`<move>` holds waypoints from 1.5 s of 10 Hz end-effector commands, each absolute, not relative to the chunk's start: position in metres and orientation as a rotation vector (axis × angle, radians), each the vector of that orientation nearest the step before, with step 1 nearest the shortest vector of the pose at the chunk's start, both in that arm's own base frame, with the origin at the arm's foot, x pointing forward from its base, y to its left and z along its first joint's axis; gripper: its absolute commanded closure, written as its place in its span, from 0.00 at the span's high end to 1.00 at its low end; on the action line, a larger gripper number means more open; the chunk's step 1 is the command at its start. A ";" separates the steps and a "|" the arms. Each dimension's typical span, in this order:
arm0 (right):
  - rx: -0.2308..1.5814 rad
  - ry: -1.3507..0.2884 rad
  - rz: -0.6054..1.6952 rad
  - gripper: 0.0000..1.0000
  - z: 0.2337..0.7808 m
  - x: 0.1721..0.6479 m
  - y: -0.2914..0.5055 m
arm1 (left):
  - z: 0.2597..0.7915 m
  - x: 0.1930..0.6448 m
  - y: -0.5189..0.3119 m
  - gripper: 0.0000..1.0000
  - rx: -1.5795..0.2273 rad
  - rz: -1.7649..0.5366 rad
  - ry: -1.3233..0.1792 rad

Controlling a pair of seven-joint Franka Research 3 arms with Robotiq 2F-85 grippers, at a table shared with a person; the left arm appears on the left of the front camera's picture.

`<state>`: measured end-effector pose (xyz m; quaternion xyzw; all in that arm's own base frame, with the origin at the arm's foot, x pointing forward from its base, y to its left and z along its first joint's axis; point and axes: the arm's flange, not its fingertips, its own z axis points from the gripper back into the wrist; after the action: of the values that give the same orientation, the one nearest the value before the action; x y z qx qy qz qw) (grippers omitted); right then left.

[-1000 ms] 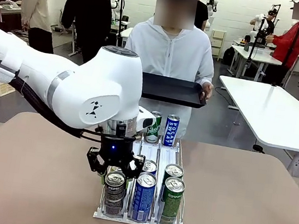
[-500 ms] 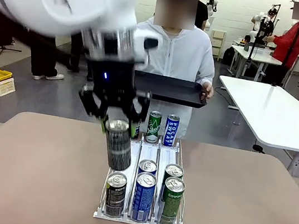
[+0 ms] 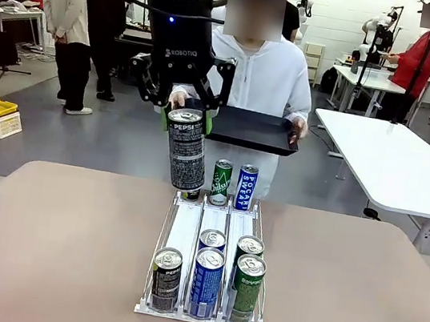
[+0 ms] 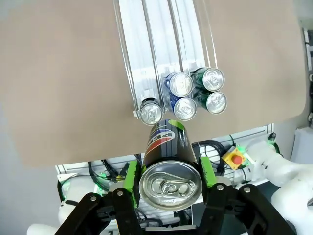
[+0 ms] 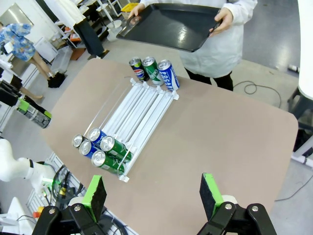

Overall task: Retrieve and hand over the desired beverage to the person.
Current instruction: Pick up a can of the same type that the person held from the Automatic Can Dispenser.

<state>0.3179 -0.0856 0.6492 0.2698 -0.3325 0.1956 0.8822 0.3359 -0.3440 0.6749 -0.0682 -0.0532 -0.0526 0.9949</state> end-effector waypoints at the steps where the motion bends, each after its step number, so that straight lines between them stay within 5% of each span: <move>1: 0.592 -0.703 0.421 1.00 0.649 0.320 -0.086 | 0.683 0.338 -0.351 0.00 -0.107 -0.102 -0.082; 4: 0.592 -0.703 0.421 1.00 0.649 0.320 -0.086 | 0.675 0.336 -0.344 0.00 -0.137 -0.105 -0.107; 5: 0.592 -0.703 0.421 1.00 0.649 0.320 -0.086 | 0.669 0.343 -0.348 0.58 -0.127 -0.110 -0.078; 9: 0.592 -0.703 0.421 1.00 0.649 0.320 -0.086 | 0.731 0.321 -0.411 0.58 -0.047 -0.185 -0.158; 15: 0.592 -0.703 0.421 1.00 0.649 0.320 -0.086 | 0.748 0.305 -0.433 0.58 0.001 -0.185 -0.193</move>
<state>0.3180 -0.0854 0.6491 0.2696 -0.3323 0.1959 0.8823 0.3088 -0.4262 0.7362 -0.0015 -0.0896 -0.1028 0.9907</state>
